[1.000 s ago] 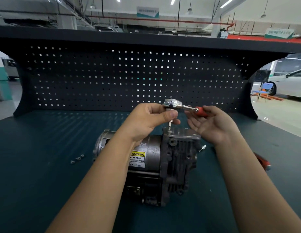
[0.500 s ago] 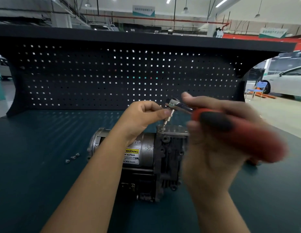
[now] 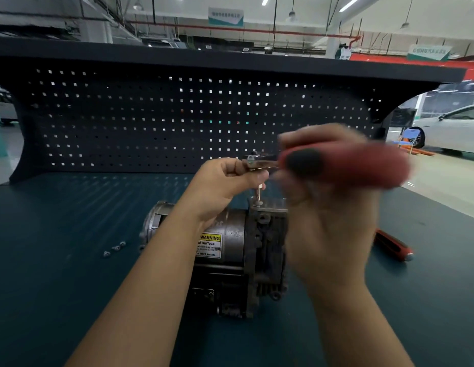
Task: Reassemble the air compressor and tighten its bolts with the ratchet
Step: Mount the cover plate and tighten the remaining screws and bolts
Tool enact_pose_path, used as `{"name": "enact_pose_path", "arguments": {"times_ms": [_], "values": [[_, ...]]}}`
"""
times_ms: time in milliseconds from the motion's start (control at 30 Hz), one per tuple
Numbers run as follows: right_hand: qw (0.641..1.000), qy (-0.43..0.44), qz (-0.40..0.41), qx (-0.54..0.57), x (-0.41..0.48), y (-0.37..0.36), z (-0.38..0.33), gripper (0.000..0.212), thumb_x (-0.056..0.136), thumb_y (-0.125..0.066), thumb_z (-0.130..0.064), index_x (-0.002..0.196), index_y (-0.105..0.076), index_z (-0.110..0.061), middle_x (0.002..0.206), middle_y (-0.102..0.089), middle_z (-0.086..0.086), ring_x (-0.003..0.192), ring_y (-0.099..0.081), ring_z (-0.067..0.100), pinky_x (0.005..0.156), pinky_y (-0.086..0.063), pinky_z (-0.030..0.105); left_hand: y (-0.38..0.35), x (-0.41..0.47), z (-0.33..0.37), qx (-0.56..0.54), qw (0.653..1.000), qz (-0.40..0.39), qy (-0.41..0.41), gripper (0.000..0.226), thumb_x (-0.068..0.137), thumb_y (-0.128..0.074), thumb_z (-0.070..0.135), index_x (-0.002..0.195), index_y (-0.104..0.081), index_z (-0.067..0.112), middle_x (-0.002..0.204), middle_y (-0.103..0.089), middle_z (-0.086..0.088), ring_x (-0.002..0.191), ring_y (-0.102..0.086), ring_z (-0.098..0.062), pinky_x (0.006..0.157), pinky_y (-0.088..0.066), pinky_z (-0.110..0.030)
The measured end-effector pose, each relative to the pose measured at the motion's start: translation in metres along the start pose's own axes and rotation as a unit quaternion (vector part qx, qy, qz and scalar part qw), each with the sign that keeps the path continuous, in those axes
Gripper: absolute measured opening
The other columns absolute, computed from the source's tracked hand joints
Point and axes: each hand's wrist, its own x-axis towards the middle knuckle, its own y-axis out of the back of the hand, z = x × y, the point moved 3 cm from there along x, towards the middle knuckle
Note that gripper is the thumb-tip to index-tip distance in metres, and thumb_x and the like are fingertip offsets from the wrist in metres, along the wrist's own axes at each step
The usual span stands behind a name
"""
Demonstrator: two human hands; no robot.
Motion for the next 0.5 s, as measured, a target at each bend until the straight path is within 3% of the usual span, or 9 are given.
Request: {"name": "enact_pose_path", "arguments": {"times_ms": [100, 200, 267, 333, 400, 500], "values": [[0.965, -0.114, 0.194, 0.134, -0.009, 0.023, 0.016, 0.032, 0.094, -0.05, -0.007, 0.121, -0.033, -0.015, 0.102, -0.062, 0.01, 0.1, -0.064, 0.036, 0.093, -0.052, 0.043, 0.0, -0.003, -0.002, -0.014, 1.0, -0.002, 0.0, 0.026, 0.056, -0.073, 0.035, 0.073, -0.067, 0.015, 0.066, -0.071, 0.007, 0.069, -0.067, -0.001, 0.069, -0.047, -0.008], [0.878, -0.291, 0.313, 0.218, -0.01, 0.037, 0.055, 0.039, 0.101, -0.041, -0.013, 0.136, -0.026, -0.01, 0.103, -0.068, 0.006, 0.091, -0.071, 0.027, 0.08, -0.058, 0.036, -0.001, -0.002, -0.002, -0.02, 1.0, -0.007, 0.003, 0.022, 0.06, -0.071, 0.033, 0.071, -0.066, 0.015, 0.065, -0.071, 0.007, 0.069, -0.067, 0.0, 0.068, -0.046, -0.006], [0.782, -0.425, 0.335, 0.309, -0.009, 0.04, 0.093, 0.03, 0.102, -0.042, -0.013, 0.131, -0.037, -0.009, 0.103, -0.067, 0.01, 0.088, -0.072, 0.026, 0.075, -0.058, 0.036, -0.002, -0.002, -0.001, -0.023, 1.0, -0.01, 0.008, 0.019, 0.062, -0.07, 0.031, 0.07, -0.065, 0.014, 0.063, -0.07, 0.006, 0.069, -0.066, 0.0, 0.068, -0.046, -0.005], [0.732, -0.543, 0.271, 0.309, -0.009, 0.035, 0.117, 0.009, 0.1, -0.045, -0.018, 0.102, -0.052, -0.013, 0.102, -0.067, 0.009, 0.088, -0.068, 0.022, 0.084, -0.053, 0.038, -0.002, -0.002, -0.002, -0.023, 1.0, -0.009, 0.008, 0.021, 0.062, -0.07, 0.031, 0.071, -0.065, 0.013, 0.063, -0.07, 0.007, 0.069, -0.066, -0.002, 0.071, -0.047, -0.007], [0.721, -0.594, 0.206, 0.292, -0.015, 0.03, 0.132, 0.015, 0.099, -0.048, -0.02, 0.086, -0.052, -0.014, 0.094, -0.068, 0.006, 0.086, -0.066, 0.02, 0.094, -0.047, 0.038, -0.001, -0.002, -0.003, -0.02, 1.0, -0.005, 0.01, 0.027, 0.062, -0.07, 0.033, 0.074, -0.065, 0.01, 0.063, -0.07, 0.006, 0.07, -0.066, -0.003, 0.075, -0.049, -0.009], [0.73, -0.57, 0.214, 0.312, -0.022, 0.029, 0.131, 0.011, 0.099, -0.048, -0.016, 0.092, -0.053, -0.009, 0.08, -0.071, 0.005, 0.074, -0.072, 0.02, 0.084, -0.053, 0.036, -0.001, -0.001, -0.003, -0.005, 1.0, -0.007, 0.01, 0.032, 0.062, -0.071, 0.036, 0.077, -0.065, 0.009, 0.065, -0.07, 0.006, 0.071, -0.066, -0.004, 0.075, -0.049, -0.009]]}}
